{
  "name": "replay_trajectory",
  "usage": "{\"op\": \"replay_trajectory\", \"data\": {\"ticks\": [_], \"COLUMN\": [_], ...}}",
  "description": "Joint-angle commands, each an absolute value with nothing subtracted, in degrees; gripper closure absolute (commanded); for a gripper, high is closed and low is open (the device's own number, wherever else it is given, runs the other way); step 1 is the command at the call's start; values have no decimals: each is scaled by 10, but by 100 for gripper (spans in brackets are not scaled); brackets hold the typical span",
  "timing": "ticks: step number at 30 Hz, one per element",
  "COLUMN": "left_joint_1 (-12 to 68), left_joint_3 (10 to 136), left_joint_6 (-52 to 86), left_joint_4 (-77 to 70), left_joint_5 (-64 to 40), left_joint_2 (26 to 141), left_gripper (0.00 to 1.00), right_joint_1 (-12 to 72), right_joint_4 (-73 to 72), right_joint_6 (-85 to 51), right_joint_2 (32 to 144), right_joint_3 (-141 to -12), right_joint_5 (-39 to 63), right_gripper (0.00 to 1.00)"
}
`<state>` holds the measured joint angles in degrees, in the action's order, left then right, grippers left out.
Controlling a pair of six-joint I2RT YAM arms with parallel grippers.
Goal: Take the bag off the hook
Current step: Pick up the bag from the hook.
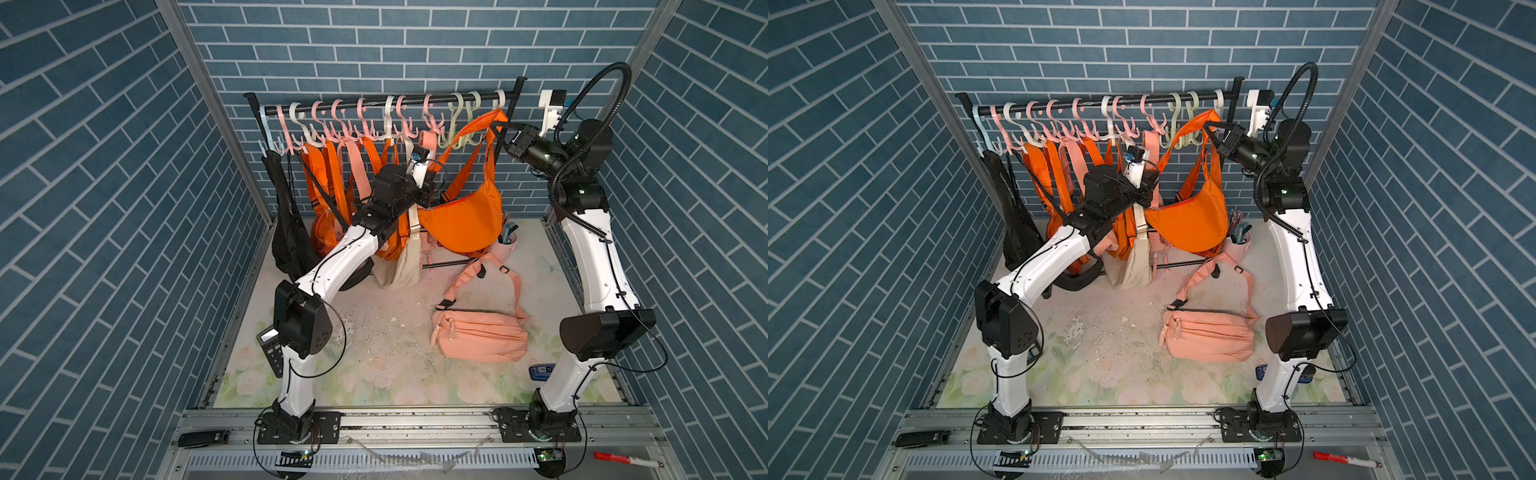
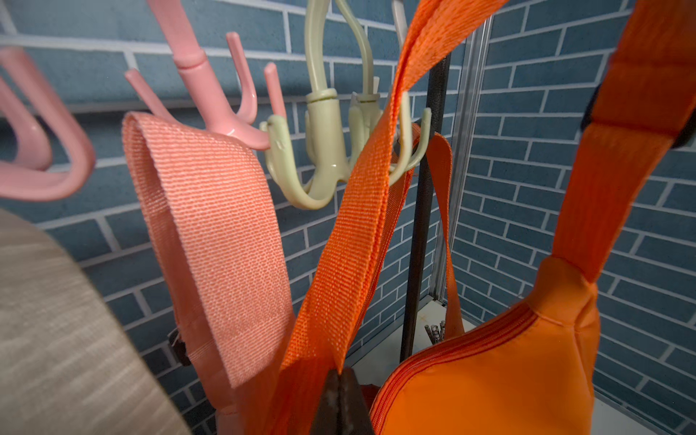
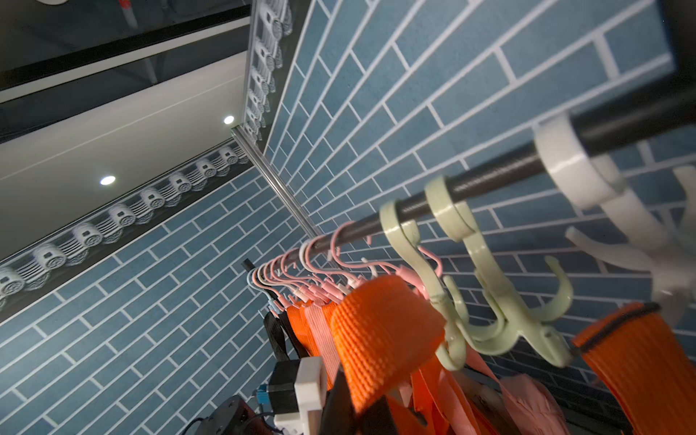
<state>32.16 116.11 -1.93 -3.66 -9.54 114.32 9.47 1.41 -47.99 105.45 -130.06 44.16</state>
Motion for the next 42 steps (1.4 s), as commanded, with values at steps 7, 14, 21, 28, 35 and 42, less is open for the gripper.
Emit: {"op": "replay_trajectory", "data": {"ticks": [7,14,21,28,35,42], "left_joint_1": [309,298,297,306,330,373], "left_joint_3": [1173,1105,1056,966,897,834], "left_joint_6": [-24,-25,-19,-12,-30,-51], "left_joint_4": [-39,-77,-85,-107,-99,-81], "left_joint_5": [-48,-33,-51,-67,-81,-78], "left_joint_2": [1068,1001,951,894,841,782], "left_gripper": [100,100,100,100,100,100], "right_joint_1": [108,111,114,118,118,118], "right_joint_4": [60,48,50,73,94,136], "right_joint_6": [-483,-493,-465,-394,-342,-308], "right_joint_2": [1184,1195,1131,996,879,776], "right_joint_3": [-1526,-1529,-1444,-1272,-1132,-1043], "right_joint_5": [464,465,459,430,402,372], "right_gripper": [100,100,100,100,100,100]}}
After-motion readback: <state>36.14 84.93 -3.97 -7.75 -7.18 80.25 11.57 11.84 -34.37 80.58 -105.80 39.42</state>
